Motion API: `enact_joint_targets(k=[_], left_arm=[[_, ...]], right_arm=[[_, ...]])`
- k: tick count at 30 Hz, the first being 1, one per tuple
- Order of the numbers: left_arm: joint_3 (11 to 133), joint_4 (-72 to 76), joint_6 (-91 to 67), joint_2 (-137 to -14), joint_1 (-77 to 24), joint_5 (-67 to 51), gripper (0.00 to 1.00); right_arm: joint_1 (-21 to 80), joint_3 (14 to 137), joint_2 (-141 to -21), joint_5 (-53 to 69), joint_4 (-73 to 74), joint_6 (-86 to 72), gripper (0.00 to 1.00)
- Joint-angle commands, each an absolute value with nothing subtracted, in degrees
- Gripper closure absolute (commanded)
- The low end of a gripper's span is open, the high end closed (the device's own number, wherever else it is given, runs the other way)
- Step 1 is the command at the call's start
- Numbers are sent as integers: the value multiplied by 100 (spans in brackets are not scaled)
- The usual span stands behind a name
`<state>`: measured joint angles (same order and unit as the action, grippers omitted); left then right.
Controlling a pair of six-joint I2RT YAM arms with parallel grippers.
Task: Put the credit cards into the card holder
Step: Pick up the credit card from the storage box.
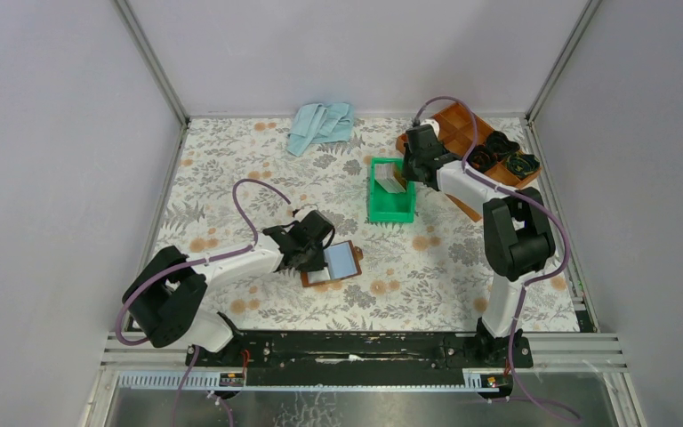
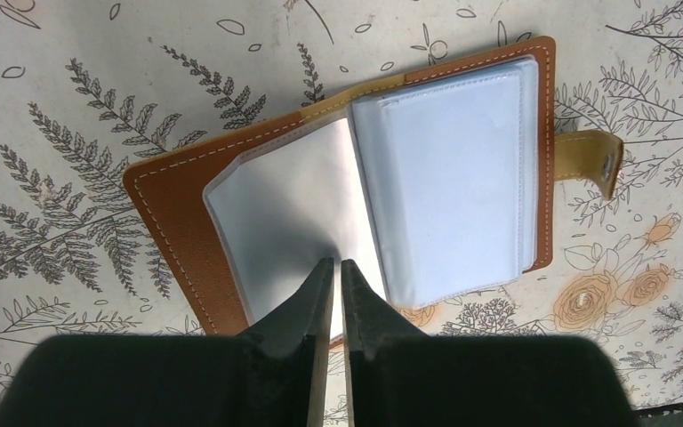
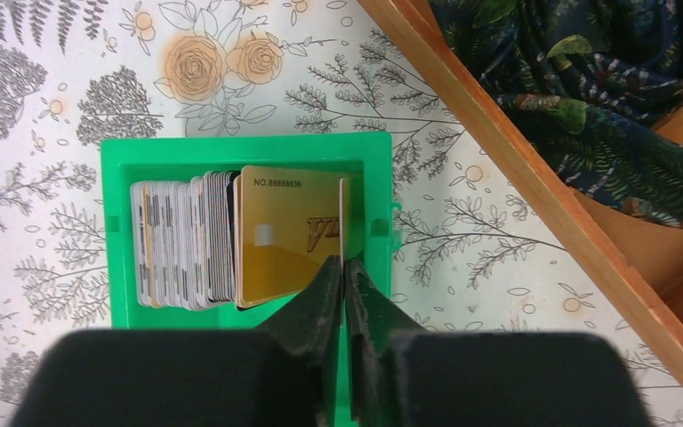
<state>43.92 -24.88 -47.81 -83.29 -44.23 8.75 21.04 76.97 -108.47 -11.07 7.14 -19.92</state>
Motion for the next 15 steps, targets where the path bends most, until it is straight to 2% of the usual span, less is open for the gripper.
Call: enact_joint_targets(k=[1, 4, 15], left_arm=[[4328, -2233, -4729, -8307, -4442, 872, 86], [4333, -2224, -4729, -8325, -4450, 872, 86], [4295, -2173, -4737, -8303, -4447, 869, 86]], right_arm=[[2088, 8066, -10760, -1330, 953, -1794, 95], [2089, 8139, -10750, -1388, 1030, -1746, 100], [2094, 8076, -10378, -1446, 1086, -1592, 100]])
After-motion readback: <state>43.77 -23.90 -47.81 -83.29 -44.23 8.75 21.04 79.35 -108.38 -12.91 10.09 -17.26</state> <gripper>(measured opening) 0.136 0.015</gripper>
